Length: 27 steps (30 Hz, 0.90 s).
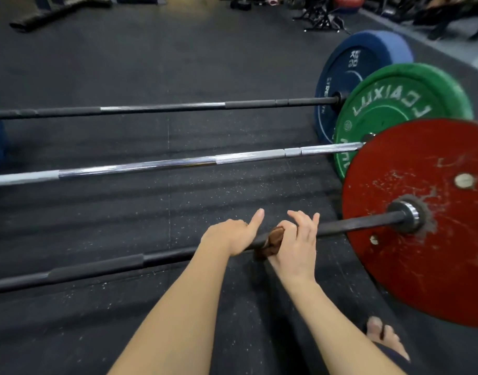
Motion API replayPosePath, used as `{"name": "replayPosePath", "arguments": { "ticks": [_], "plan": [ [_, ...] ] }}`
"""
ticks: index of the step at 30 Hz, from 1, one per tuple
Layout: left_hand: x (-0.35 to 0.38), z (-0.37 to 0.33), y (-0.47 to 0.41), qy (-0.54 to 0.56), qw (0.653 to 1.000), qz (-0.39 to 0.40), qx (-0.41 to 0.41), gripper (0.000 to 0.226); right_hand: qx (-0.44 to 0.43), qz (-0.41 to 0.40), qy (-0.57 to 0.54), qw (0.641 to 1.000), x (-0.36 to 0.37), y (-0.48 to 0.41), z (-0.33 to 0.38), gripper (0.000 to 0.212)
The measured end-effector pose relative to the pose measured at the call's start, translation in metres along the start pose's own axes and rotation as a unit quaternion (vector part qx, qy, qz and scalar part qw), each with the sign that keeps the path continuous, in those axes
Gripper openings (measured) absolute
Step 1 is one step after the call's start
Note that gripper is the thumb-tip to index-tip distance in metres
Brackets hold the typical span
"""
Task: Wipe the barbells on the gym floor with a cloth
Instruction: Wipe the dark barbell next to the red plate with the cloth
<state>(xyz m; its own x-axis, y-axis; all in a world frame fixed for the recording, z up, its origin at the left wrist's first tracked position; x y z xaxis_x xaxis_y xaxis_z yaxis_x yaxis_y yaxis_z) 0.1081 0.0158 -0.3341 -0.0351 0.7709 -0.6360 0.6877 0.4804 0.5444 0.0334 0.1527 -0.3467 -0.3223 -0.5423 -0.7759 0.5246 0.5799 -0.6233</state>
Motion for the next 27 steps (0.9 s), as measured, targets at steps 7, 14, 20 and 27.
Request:
{"name": "replayPosePath", "arguments": {
  "ticks": [7,14,20,27],
  "plan": [
    [0.001,0.004,-0.002,0.044,0.995,0.065,-0.066,0.112,-0.047,-0.049,-0.035,0.997,0.005,0.005,0.025,0.042],
    [0.001,0.003,0.001,0.029,0.995,0.062,-0.070,0.109,-0.117,-0.061,0.024,0.991,0.000,-0.004,-0.026,0.056],
    [0.004,0.004,0.000,0.030,0.994,0.067,-0.079,0.105,0.056,0.020,0.100,0.993,-0.020,-0.015,-0.130,0.070],
    [0.004,0.005,-0.004,0.019,0.996,0.064,-0.064,0.115,0.081,0.001,0.049,0.996,-0.006,-0.006,-0.086,0.064]
  ]
}}
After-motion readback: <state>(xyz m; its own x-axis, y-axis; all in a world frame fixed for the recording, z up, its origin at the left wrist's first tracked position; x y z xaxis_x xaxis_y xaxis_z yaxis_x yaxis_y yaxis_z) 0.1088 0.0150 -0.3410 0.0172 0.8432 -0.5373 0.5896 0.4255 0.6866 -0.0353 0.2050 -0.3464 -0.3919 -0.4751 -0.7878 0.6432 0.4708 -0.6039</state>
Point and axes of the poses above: each hand's wrist, its own y-axis away from the middle knuckle, its own x-axis out of the palm, z = x × y, the point moved 5 cm from there along -y, towards the middle knuckle, and after that the axes turned 12 degrees about y, right-handed, at the moved point
